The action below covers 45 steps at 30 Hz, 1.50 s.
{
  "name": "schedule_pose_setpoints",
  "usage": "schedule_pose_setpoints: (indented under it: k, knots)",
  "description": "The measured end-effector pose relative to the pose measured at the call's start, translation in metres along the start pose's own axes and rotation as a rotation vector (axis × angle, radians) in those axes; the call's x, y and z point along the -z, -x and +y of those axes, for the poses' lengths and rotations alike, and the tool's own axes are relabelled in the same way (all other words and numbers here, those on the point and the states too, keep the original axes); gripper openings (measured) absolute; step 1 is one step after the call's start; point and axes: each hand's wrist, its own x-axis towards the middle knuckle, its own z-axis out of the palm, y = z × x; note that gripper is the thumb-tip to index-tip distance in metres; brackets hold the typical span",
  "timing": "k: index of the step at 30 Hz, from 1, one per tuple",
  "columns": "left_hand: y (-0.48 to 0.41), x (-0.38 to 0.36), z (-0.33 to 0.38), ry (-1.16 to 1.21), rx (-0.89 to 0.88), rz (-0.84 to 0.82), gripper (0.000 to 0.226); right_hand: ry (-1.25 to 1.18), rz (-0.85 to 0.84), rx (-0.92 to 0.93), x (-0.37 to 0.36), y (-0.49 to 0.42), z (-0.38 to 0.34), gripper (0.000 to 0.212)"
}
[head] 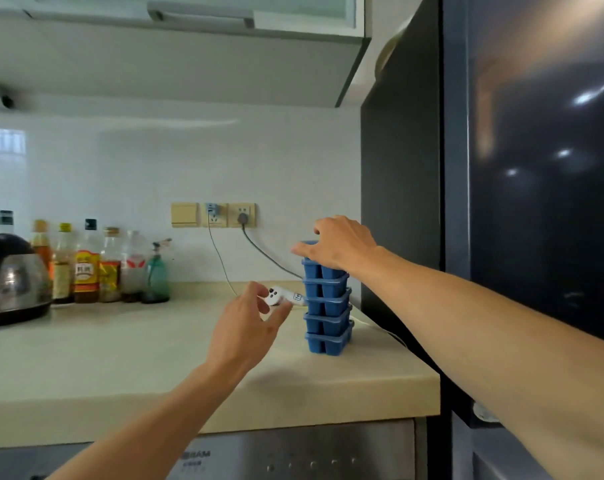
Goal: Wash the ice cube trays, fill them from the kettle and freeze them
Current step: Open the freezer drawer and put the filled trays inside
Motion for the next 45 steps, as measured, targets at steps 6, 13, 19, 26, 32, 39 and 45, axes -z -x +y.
schedule_pose_setpoints:
  k: [6,13,19,26,32,39,45]
  knots:
    - [-0.012,-0.014,0.020,-0.010,-0.050,-0.037,0.051,-0.177,0.094,-0.036,-0.006,0.011,0.011,0.039]
    - [-0.037,-0.041,0.060,0.001,-0.145,-0.036,0.065,-0.336,0.234,-0.028,0.007,0.048,0.061,0.030]
    - [-0.050,-0.058,0.083,0.012,-0.145,-0.035,0.043,-0.277,0.261,0.021,0.023,0.084,0.092,0.024]
    - [-0.038,-0.058,0.103,0.180,-0.203,0.087,0.028,-0.342,0.338,0.020,0.037,0.144,0.124,0.026]
    - [0.024,-0.069,0.150,0.322,-0.396,0.080,0.030,-0.332,0.383,-0.050,0.048,0.222,0.159,0.026]
    - [0.112,-0.106,0.196,0.460,-0.520,-0.099,0.032,-0.235,0.331,-0.221,0.047,0.324,0.221,0.029]
    - [0.170,-0.173,0.214,0.409,-0.574,-0.354,0.031,-0.160,0.180,-0.431,0.013,0.385,0.293,0.012]
